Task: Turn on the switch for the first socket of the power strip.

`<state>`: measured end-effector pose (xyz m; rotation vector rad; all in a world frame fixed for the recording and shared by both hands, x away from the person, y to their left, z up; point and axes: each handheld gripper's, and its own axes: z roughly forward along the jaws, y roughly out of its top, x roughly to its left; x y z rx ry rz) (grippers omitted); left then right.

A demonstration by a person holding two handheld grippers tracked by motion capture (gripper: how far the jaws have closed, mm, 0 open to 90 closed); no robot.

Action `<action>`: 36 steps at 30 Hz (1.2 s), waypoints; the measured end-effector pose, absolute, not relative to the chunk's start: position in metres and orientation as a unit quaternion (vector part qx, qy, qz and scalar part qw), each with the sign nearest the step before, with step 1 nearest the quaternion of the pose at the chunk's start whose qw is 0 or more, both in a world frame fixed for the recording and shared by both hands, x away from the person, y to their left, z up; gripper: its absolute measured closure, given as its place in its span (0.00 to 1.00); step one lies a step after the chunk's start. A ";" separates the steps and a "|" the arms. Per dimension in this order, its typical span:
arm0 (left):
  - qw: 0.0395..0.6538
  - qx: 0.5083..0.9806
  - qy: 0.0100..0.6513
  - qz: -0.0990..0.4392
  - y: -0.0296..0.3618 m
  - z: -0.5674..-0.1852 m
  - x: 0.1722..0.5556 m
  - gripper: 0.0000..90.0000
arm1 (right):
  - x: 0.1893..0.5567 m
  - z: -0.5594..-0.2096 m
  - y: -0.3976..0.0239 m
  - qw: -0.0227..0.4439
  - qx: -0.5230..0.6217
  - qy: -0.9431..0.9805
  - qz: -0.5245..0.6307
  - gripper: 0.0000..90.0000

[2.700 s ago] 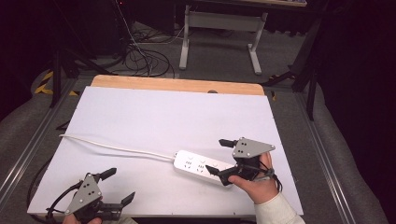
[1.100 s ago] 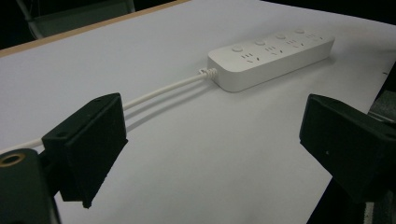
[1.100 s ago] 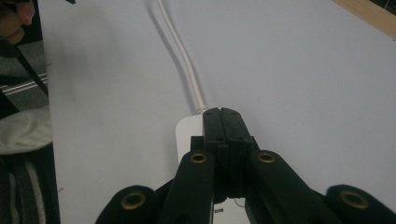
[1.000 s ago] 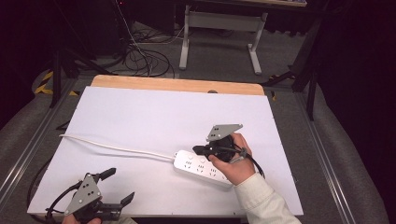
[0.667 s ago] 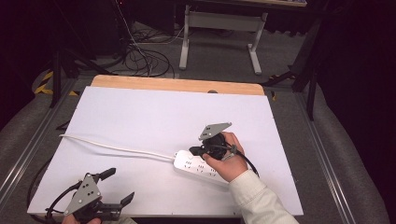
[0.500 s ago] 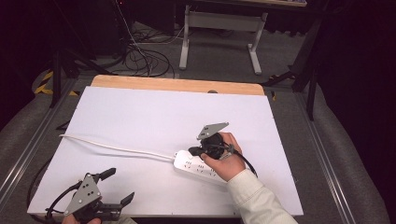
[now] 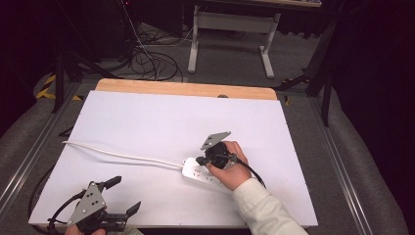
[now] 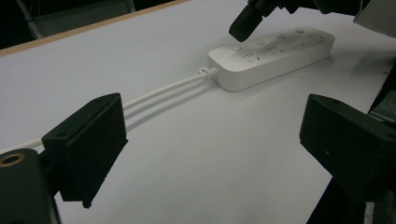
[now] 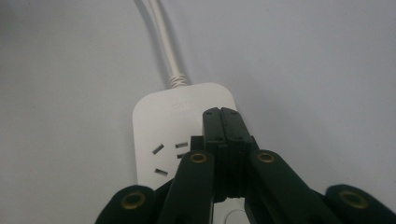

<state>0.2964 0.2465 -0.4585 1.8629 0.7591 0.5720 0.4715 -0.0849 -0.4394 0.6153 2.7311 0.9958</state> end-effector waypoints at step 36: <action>0.502 0.771 0.312 0.239 0.246 -0.459 0.296 0.09 | 0.472 -0.448 -0.083 0.089 0.204 0.918 0.329 1.00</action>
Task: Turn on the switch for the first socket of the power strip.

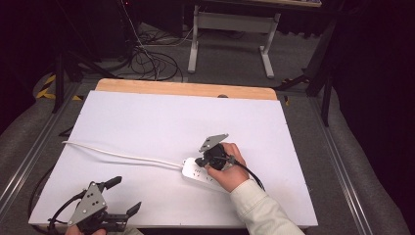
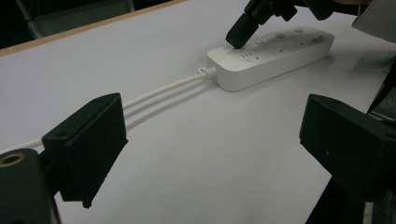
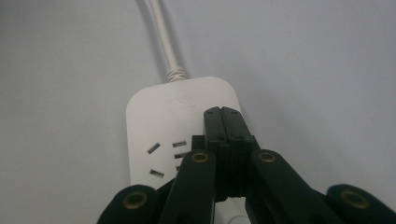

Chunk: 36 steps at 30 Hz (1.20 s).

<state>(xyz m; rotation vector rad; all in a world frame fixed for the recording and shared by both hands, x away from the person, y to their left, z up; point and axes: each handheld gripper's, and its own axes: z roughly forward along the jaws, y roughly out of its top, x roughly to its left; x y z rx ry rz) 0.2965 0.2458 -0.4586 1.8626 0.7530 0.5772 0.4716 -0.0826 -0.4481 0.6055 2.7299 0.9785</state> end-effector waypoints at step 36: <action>0.501 0.771 0.313 0.238 0.246 -0.459 0.296 0.09 | 0.472 -0.446 -0.076 0.090 0.202 0.927 0.302 1.00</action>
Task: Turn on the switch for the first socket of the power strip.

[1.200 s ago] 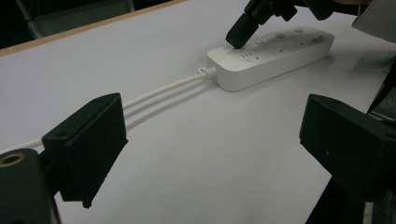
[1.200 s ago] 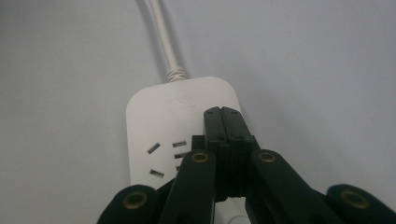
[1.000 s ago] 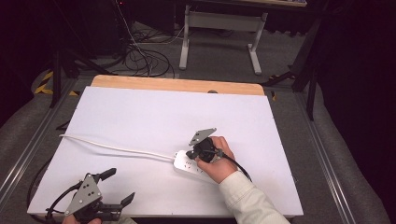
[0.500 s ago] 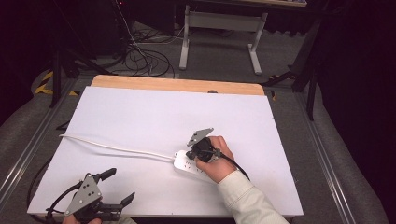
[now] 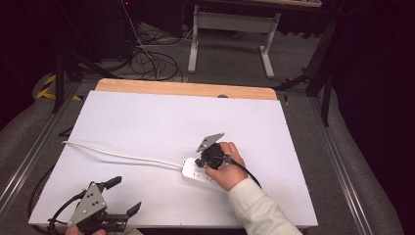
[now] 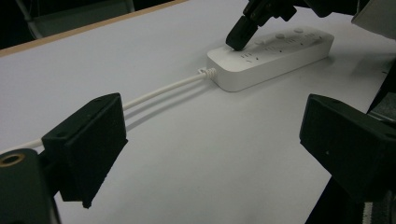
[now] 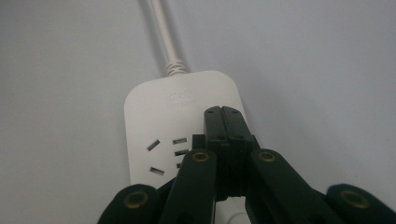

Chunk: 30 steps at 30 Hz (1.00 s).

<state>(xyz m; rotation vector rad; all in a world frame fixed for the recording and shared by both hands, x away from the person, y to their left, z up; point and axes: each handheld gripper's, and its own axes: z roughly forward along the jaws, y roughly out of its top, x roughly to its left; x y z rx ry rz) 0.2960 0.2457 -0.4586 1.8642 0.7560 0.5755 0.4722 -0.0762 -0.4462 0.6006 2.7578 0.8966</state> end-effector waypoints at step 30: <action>0.502 0.771 0.312 0.237 0.245 -0.459 0.298 0.09 | 0.474 -0.445 -0.077 0.085 0.205 0.932 0.288 1.00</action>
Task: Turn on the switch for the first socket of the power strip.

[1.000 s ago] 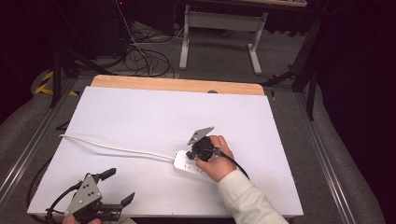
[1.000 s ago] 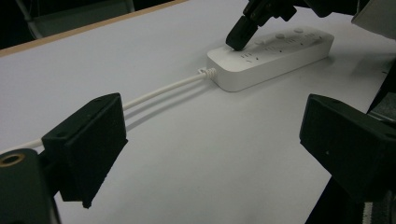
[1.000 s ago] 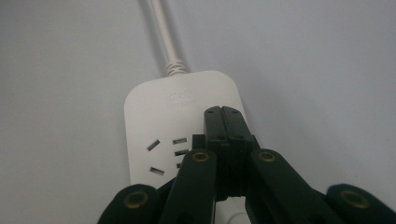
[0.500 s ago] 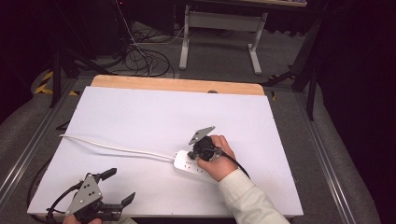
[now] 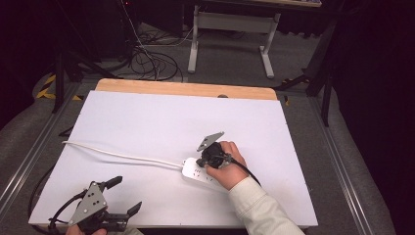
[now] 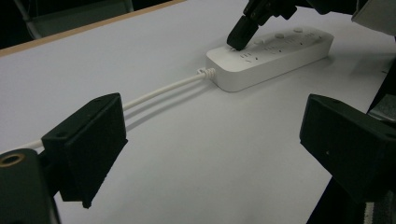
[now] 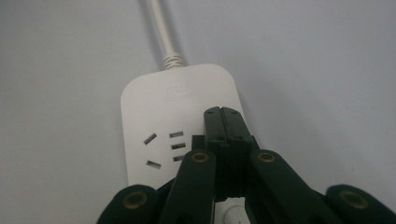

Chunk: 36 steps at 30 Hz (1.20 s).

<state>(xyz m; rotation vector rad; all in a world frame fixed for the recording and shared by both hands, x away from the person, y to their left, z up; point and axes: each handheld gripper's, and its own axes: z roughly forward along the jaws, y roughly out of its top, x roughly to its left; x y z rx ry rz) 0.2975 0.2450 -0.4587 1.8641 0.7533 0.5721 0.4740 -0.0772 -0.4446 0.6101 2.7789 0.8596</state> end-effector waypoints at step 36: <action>0.503 0.770 0.314 0.236 0.245 -0.459 0.299 0.09 | 0.448 -0.403 -0.085 0.111 0.212 0.863 0.444 0.49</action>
